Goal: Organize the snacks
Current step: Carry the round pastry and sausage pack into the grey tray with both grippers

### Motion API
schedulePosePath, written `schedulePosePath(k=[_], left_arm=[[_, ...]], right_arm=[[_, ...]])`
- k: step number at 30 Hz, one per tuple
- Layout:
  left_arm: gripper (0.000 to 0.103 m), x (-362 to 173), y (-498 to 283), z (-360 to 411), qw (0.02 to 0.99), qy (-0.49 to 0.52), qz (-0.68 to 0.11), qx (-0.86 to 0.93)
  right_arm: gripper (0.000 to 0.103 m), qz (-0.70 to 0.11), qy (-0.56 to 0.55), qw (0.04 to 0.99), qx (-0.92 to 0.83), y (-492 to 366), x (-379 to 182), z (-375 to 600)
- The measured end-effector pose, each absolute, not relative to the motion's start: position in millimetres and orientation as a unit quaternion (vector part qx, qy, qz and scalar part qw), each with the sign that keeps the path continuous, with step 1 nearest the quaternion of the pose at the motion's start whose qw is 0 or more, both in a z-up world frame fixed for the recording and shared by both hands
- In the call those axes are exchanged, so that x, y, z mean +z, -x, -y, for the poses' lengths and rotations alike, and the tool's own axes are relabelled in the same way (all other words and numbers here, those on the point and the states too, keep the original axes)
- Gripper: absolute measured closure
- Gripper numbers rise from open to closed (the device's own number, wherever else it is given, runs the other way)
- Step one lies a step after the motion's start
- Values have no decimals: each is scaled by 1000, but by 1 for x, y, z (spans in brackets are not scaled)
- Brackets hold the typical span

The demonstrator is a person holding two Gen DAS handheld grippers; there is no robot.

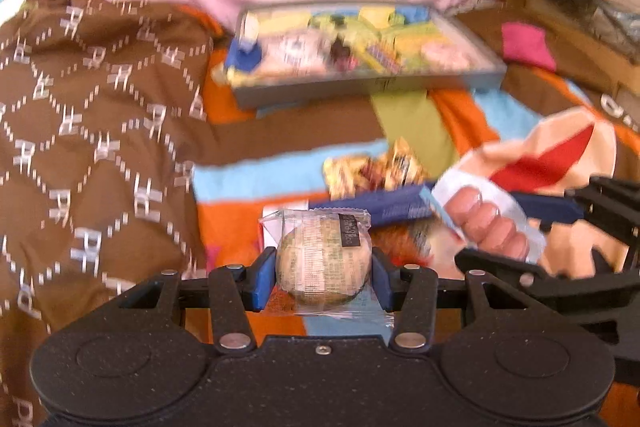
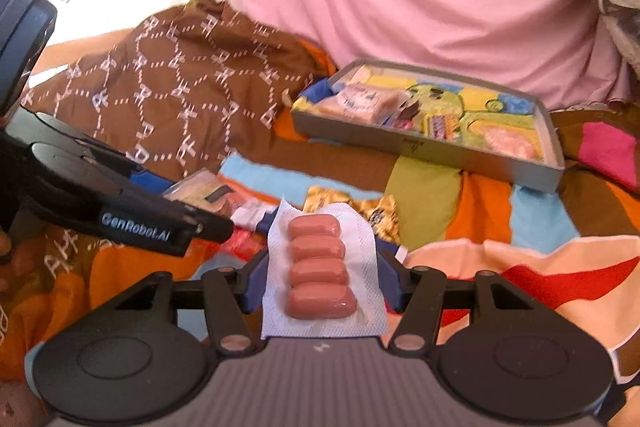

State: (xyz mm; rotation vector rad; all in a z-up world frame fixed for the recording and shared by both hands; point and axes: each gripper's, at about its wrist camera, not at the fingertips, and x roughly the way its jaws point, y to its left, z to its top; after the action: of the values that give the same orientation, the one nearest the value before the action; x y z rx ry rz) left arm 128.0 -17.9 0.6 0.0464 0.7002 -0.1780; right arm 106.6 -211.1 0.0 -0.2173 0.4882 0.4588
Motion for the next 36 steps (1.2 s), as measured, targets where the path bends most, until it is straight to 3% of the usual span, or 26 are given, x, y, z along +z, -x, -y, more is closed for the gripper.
schedulePosePath(k=[11,18,36], left_arm=[[52,45,-157,34,948,-38,-307,-81],[52,61,-189,44,941,-22,-325,-85],[52,52,-263,60,948,-33,-290,-129]], right_arm=[[42,-212,64,954,204,-118,19,235],[41,-196,51,961,187,-132,22,244],[41,-129,-5,978,164,-171,20,274]])
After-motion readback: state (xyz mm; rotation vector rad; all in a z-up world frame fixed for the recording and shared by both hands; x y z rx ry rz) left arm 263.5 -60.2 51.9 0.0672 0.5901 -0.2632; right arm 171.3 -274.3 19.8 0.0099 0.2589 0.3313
